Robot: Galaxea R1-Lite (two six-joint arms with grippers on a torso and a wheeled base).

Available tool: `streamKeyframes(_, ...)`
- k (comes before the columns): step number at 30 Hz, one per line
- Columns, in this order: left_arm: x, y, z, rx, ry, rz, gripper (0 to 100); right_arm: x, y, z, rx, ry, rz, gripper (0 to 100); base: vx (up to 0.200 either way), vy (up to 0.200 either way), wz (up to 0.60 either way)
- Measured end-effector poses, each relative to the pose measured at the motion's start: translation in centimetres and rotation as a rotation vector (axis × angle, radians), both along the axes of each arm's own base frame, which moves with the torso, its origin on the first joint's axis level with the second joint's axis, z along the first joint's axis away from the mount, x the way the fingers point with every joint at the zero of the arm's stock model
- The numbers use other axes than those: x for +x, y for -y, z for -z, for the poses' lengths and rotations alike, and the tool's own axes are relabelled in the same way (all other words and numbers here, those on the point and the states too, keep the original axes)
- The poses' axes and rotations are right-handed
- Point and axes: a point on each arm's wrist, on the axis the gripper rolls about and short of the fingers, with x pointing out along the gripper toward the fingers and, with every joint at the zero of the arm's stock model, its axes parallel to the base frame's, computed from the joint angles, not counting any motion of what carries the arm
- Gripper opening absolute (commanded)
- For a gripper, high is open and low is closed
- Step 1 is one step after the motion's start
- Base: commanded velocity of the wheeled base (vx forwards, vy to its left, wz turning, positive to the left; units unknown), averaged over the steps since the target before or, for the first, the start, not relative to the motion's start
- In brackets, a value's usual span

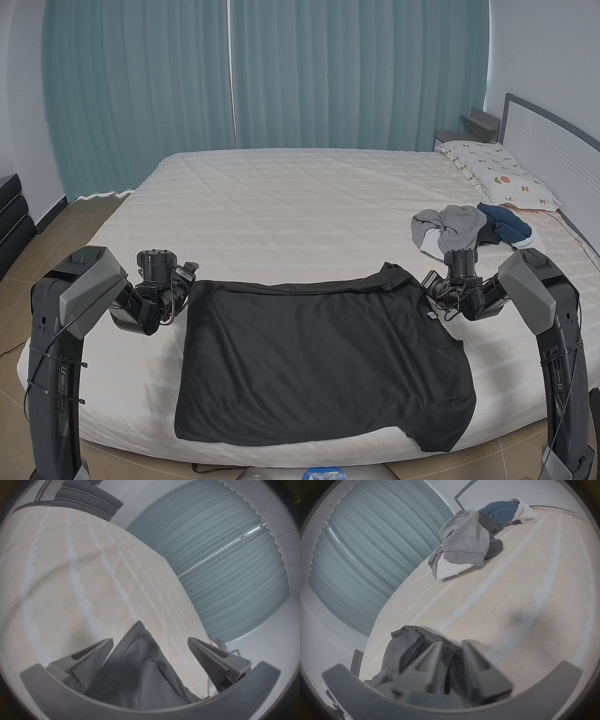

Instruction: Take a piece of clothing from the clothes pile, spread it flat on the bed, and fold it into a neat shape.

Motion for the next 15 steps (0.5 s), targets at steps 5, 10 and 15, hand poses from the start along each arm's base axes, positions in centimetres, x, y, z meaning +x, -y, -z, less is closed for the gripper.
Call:
streamKeyframes(5,0.0,0.0,0.0,0.001,-0.001,0.000,100,0.1,0.1,-0.2,0.001,0.013,0.003,0,0.000,0.000,0.00)
streamKeyframes(10,0.0,0.0,0.1,0.001,-0.002,0.000,100,0.3,0.6,-0.8,-0.005,0.034,0.015,0,0.000,0.000,0.00)
streamKeyframes(15,0.0,0.0,0.1,0.001,-0.002,0.001,100,0.7,0.9,-1.9,-0.019,0.068,0.021,0,0.000,0.000,0.00)
